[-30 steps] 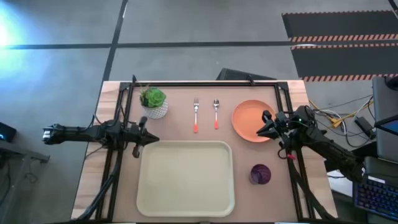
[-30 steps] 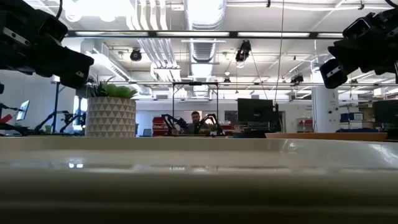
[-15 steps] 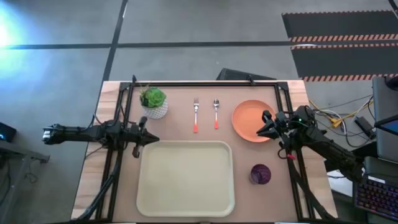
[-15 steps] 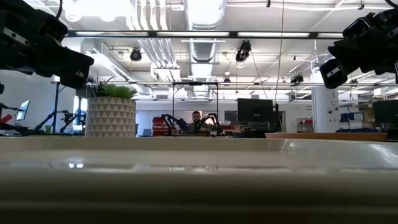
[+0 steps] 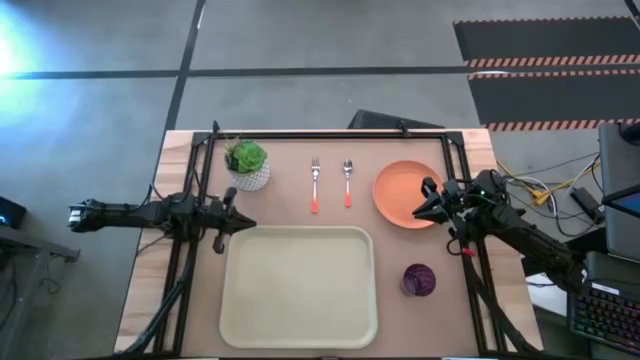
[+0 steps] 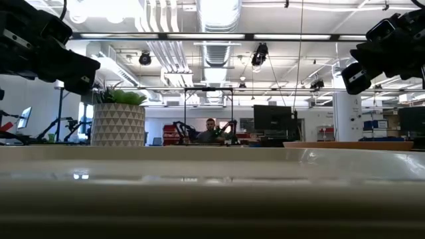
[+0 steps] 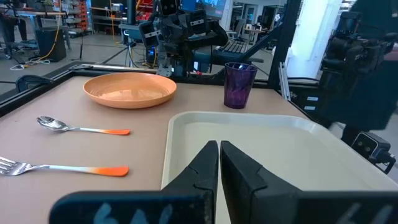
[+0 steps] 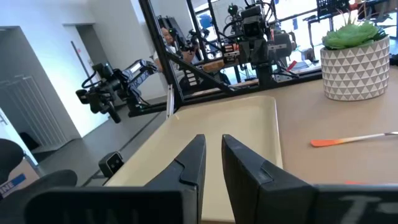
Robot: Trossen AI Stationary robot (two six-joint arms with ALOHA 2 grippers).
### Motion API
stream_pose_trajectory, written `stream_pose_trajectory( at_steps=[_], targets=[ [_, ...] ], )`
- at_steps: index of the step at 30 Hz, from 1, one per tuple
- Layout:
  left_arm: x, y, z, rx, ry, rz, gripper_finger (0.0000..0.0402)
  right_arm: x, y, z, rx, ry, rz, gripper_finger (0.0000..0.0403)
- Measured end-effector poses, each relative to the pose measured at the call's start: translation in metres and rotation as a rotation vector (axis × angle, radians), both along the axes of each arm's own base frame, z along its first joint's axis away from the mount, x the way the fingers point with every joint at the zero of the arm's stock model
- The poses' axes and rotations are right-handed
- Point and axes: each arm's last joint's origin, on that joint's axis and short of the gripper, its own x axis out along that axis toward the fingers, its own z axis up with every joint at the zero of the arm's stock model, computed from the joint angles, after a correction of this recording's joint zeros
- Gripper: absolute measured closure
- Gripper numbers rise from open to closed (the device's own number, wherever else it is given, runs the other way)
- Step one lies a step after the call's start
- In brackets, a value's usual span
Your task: Pick and place plate/cup/fork/spoon on tray
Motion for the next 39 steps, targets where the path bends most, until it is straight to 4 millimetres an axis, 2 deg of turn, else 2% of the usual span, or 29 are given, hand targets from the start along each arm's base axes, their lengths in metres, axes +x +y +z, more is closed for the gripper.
stream_pose_trajectory(
  at_steps=[17,21,24,31,36,39],
  targets=[
    [0.0,0.0,0.0,0.0,0.0,0.001,0.0402,0.0,0.0,0.0,-0.011,-0.004,-0.008,0.036],
    [0.0,0.0,0.0,0.0,0.0,0.0,0.0402,0.001,-0.004,0.0,-0.058,-0.024,-0.151,0.036],
    [0.0,0.0,0.0,0.0,0.0,0.0,0.0402,0.002,-0.007,0.001,-0.029,-0.018,-0.263,0.036],
    [0.0,0.0,0.0,0.0,0.0,0.0,0.0402,0.002,-0.01,0.001,0.158,0.013,-0.332,0.036],
    [0.0,0.0,0.0,0.0,0.0,0.001,0.0402,0.002,-0.01,0.001,0.401,0.054,-0.324,0.036],
    [0.0,0.003,0.0,0.011,-0.004,0.093,0.0402,0.002,-0.011,0.001,0.509,0.054,-0.369,0.036]
  ],
)
